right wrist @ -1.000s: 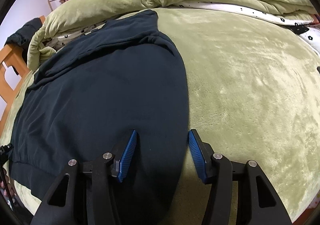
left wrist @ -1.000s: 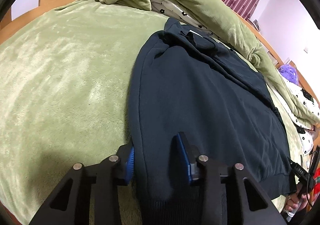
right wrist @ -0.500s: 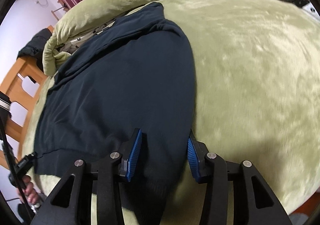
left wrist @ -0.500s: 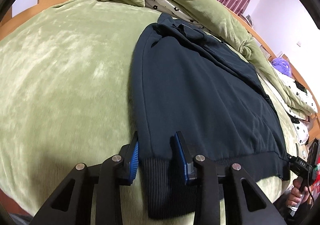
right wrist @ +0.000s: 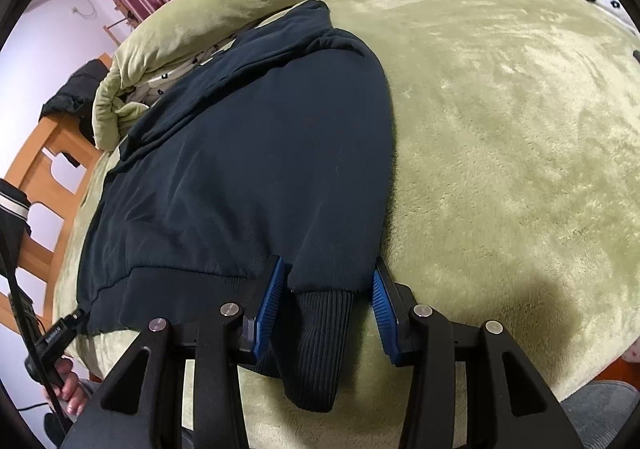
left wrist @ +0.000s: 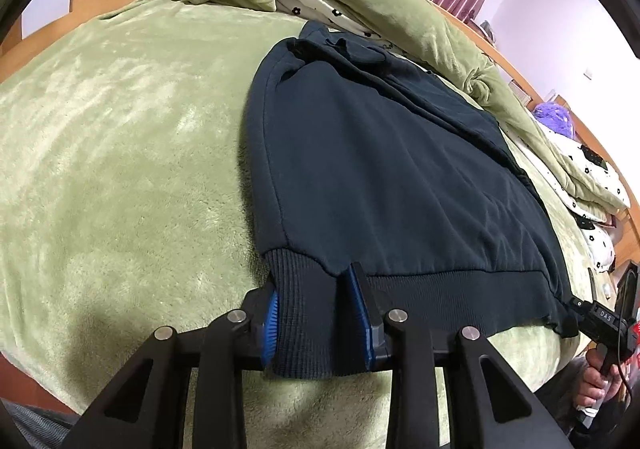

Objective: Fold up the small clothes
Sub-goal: 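Close both grippers on the ribbed hem, then lift the hem with both grippers and fold it over toward the collar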

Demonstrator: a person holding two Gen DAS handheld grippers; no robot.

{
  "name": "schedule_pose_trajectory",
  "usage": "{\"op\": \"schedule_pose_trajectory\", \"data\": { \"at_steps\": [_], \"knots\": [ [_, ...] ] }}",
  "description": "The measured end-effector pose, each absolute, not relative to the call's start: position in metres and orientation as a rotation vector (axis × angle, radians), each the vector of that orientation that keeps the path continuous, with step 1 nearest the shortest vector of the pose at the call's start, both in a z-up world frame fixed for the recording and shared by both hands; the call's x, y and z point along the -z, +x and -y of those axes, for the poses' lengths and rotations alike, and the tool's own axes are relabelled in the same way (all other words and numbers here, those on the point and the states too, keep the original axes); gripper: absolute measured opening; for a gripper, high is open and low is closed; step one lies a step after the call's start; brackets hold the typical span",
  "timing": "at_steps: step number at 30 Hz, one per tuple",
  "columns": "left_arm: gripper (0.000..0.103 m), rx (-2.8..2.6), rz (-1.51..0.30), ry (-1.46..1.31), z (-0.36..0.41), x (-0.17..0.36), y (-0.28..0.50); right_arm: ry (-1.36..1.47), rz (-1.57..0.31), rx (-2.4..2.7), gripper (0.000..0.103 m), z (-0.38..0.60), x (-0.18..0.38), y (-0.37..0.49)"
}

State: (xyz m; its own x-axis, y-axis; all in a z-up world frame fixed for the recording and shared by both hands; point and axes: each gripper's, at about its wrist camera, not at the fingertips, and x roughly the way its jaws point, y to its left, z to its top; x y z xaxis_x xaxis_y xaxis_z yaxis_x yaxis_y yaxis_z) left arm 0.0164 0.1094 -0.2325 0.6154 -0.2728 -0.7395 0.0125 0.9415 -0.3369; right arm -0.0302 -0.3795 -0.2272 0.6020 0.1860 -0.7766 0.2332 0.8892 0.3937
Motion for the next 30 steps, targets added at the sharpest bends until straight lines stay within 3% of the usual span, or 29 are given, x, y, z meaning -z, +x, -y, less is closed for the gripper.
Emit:
{"op": "schedule_pose_trajectory", "data": {
  "at_steps": [4, 15, 19, 21, 22, 24, 30],
  "knots": [
    [0.02, 0.161, -0.892, -0.347, -0.115, 0.232, 0.016, 0.55, -0.934, -0.012, 0.044, 0.383, 0.229, -0.037],
    [0.025, 0.15, -0.922, -0.347, -0.11, 0.235, 0.021, 0.432, -0.928, 0.028, 0.043, 0.36, 0.23, -0.032],
    [0.025, 0.142, -0.923, -0.342, -0.109, 0.235, 0.021, 0.415, -0.913, 0.026, 0.029, 0.359, 0.229, -0.033],
    [0.019, 0.128, -0.919, -0.327, -0.108, 0.233, 0.021, 0.401, -0.906, 0.031, 0.024, 0.358, 0.228, -0.035],
    [0.012, 0.121, -0.914, -0.311, -0.106, 0.231, 0.02, 0.4, -0.904, 0.033, 0.02, 0.358, 0.227, -0.035],
    [0.009, 0.116, -0.904, -0.298, -0.106, 0.227, 0.019, 0.414, -0.895, 0.019, 0.01, 0.361, 0.223, -0.038],
    [0.007, 0.138, -0.859, -0.316, -0.111, 0.203, 0.005, 0.43, -0.846, -0.013, 0.009, 0.362, 0.207, -0.052]
  ]
}}
